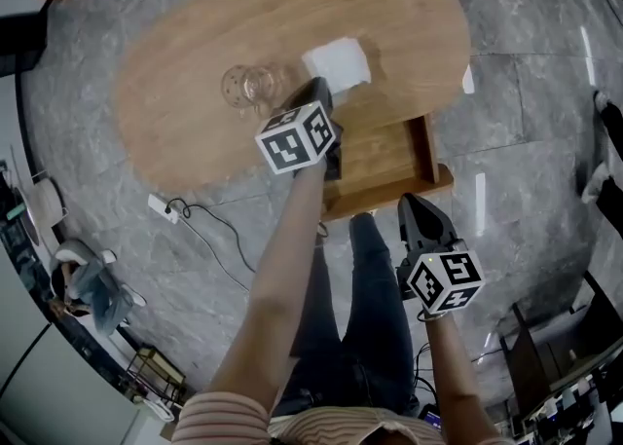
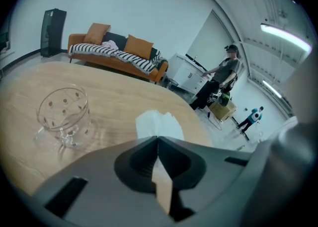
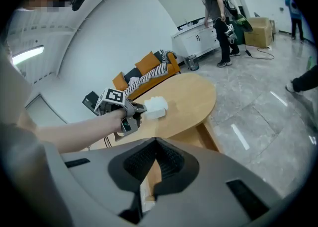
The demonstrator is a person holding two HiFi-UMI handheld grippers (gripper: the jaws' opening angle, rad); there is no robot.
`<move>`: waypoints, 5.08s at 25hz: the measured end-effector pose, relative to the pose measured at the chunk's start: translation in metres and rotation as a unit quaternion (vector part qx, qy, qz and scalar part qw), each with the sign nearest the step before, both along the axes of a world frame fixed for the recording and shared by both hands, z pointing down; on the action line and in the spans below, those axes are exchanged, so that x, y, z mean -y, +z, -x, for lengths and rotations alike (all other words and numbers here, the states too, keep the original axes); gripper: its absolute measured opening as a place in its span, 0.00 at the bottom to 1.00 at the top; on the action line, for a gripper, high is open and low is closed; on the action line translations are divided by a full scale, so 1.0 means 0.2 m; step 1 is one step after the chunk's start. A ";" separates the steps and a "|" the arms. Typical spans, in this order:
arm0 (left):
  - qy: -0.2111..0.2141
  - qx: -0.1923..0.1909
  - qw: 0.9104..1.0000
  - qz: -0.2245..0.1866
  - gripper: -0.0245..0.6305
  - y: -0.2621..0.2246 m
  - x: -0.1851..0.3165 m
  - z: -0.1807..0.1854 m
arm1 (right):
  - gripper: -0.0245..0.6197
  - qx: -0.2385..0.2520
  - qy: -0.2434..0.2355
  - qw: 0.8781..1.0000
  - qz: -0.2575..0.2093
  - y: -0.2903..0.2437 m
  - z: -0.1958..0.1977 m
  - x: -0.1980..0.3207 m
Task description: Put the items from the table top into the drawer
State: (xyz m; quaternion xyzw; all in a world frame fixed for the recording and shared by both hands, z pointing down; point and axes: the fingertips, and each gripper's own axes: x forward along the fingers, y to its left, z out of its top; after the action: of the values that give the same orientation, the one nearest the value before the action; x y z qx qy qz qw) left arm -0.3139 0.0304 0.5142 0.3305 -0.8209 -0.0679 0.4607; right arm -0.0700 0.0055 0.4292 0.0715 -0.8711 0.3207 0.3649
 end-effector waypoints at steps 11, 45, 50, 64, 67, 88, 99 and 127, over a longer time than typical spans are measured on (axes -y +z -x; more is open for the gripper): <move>0.154 0.000 0.987 -0.048 0.06 -0.25 0.07 -0.31 | 0.05 0.008 0.086 0.996 -0.013 -0.08 -0.15 -0.05; 0.556 -0.044 0.829 0.034 0.06 0.15 0.26 -1.28 | 0.05 -0.022 0.295 0.955 0.000 0.18 -0.63 -0.16; 0.598 -0.040 0.798 0.059 0.06 0.27 0.25 -1.33 | 0.05 -0.024 0.310 0.950 0.009 0.24 -0.64 -0.17; 0.670 -0.032 0.731 0.125 0.06 0.60 0.28 -1.36 | 0.05 -0.037 0.344 0.938 0.020 0.39 -0.72 -0.16; 0.679 -0.024 0.722 0.133 0.06 0.64 0.29 -1.38 | 0.05 -0.041 0.349 0.936 0.023 0.43 -0.72 -0.15; 0.703 0.040 0.686 0.181 0.06 0.85 0.33 -1.36 | 0.05 -0.067 0.320 0.944 0.038 0.70 -0.56 -0.05; 0.699 0.056 0.687 0.189 0.07 0.89 0.33 -1.36 | 0.05 -0.069 0.314 0.946 0.044 0.73 -0.54 -0.04; 0.601 0.062 0.791 0.098 0.18 0.47 0.32 -1.26 | 0.05 -0.043 0.297 0.954 0.002 0.49 -0.46 0.02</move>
State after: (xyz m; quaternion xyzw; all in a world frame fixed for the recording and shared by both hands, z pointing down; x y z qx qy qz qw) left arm -0.0624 -0.0334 0.6082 0.7139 -0.4853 0.3242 0.3869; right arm 0.0215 0.0006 0.5271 0.3401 -0.7933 0.4133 0.2904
